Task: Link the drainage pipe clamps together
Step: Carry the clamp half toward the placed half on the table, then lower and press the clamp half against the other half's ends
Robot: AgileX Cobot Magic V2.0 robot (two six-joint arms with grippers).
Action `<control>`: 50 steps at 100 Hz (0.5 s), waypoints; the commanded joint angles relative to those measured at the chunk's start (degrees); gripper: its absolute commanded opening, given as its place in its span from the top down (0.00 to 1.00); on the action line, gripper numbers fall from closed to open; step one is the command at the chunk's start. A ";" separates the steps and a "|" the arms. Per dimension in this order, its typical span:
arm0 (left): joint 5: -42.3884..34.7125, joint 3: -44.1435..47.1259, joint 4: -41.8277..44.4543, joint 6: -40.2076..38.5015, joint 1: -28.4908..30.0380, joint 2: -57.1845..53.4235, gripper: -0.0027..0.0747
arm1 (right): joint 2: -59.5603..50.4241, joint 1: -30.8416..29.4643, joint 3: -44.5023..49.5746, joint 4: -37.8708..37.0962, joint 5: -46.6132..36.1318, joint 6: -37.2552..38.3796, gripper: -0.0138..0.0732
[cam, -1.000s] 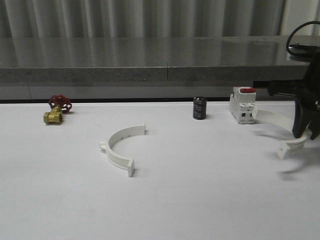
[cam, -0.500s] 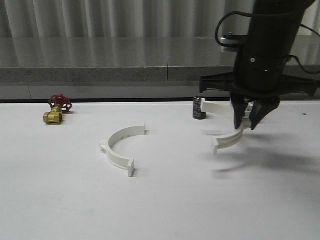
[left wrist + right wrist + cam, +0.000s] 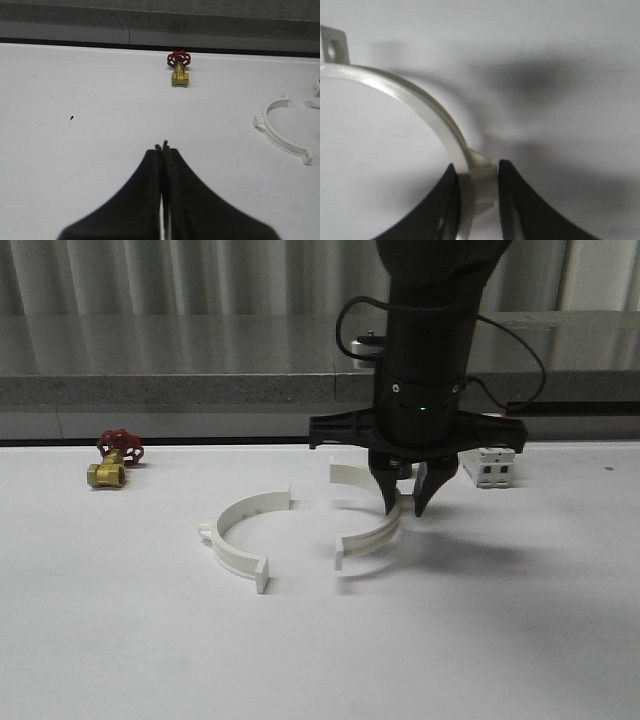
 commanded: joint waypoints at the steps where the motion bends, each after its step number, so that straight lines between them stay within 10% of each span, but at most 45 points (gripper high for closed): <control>1: -4.10 -1.46 -0.87 -0.05 0.08 0.55 0.99 | -2.00 0.57 -2.92 -1.66 0.15 0.80 0.73; 50: -4.10 -1.46 -0.87 -0.05 0.08 0.55 0.99 | -1.05 1.95 -3.66 -1.65 -1.39 4.56 0.73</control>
